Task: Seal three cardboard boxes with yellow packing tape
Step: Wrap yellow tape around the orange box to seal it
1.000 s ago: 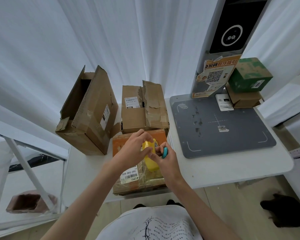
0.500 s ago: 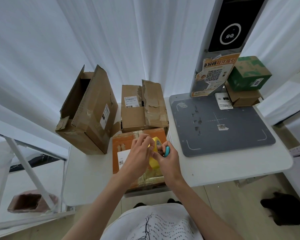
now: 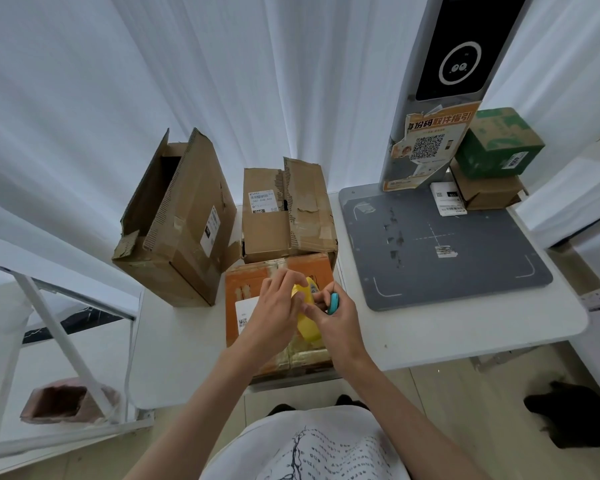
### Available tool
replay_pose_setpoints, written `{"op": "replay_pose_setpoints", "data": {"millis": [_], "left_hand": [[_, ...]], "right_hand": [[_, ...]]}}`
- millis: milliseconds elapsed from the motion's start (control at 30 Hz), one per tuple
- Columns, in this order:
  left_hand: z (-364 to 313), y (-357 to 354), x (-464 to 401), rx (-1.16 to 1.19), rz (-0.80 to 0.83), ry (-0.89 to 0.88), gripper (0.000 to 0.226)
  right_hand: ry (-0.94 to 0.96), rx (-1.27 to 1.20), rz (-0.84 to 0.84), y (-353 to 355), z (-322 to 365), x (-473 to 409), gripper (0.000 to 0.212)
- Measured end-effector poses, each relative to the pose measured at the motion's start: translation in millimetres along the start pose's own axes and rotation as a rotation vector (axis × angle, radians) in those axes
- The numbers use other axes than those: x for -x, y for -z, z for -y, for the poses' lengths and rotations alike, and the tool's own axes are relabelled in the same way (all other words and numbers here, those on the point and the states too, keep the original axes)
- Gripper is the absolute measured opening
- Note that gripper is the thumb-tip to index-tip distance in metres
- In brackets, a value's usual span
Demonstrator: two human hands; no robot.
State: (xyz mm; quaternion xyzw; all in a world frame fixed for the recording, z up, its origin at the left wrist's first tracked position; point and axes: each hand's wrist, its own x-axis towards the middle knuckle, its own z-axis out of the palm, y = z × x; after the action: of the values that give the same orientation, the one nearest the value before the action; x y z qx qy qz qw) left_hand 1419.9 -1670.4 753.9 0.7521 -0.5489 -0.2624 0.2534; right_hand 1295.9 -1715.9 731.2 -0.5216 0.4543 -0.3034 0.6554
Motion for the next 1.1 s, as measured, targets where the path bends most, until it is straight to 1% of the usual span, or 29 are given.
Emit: {"op": "replay_pose_setpoints", "data": {"millis": [133, 333, 433, 500, 600, 733, 800, 900, 967, 1033, 1100], "left_hand": [[-3.7, -8.1, -0.1, 0.035, -0.056, -0.009, 0.011], [-10.8, -10.9, -8.7, -0.017, -0.113, -0.075, 0.003], [-6.8, -17.0, -5.2, -0.030, -0.137, -0.115, 0.007], [-4.6, -18.5, -3.4, 0.015, -0.124, -0.083, 0.007], [-1.6, -12.7, -3.5, 0.013, -0.079, -0.024, 0.027], [2.3, 0.4, 0.7, -0.055, -0.096, -0.062, 0.050], [4.2, 4.2, 1.5, -0.071, -0.108, -0.072, 0.045], [9.4, 11.7, -2.1, -0.089, -0.138, -0.098, 0.027], [12.4, 20.3, -7.0, -0.134, -0.138, -0.109, 0.019], [12.9, 32.5, -13.8, -0.228, -0.114, -0.108, 0.013], [10.7, 45.4, -22.7, -0.307, -0.050, -0.119, 0.009]], "right_hand": [[0.008, -0.045, -0.032, 1.0, 2.0, 2.8, 0.025], [0.000, -0.091, -0.085, -0.6, 4.2, 3.4, 0.017], [-0.008, -0.110, -0.083, 0.6, 3.6, 2.9, 0.018], [-0.011, -0.100, -0.080, 0.6, 2.3, 3.5, 0.018], [-0.023, -0.061, -0.065, 0.5, 0.4, 1.7, 0.019], [-0.035, -0.059, -0.038, 1.4, -0.1, 0.7, 0.024], [-0.040, -0.063, -0.030, 1.9, -0.4, 1.4, 0.026], [-0.042, -0.025, -0.015, 2.0, 0.1, 1.1, 0.030], [-0.048, -0.024, 0.006, 2.2, 0.6, 0.9, 0.032], [-0.054, -0.001, 0.032, 1.1, 0.8, 1.5, 0.032], [-0.055, 0.040, 0.053, -0.8, 0.6, 2.0, 0.031]]}}
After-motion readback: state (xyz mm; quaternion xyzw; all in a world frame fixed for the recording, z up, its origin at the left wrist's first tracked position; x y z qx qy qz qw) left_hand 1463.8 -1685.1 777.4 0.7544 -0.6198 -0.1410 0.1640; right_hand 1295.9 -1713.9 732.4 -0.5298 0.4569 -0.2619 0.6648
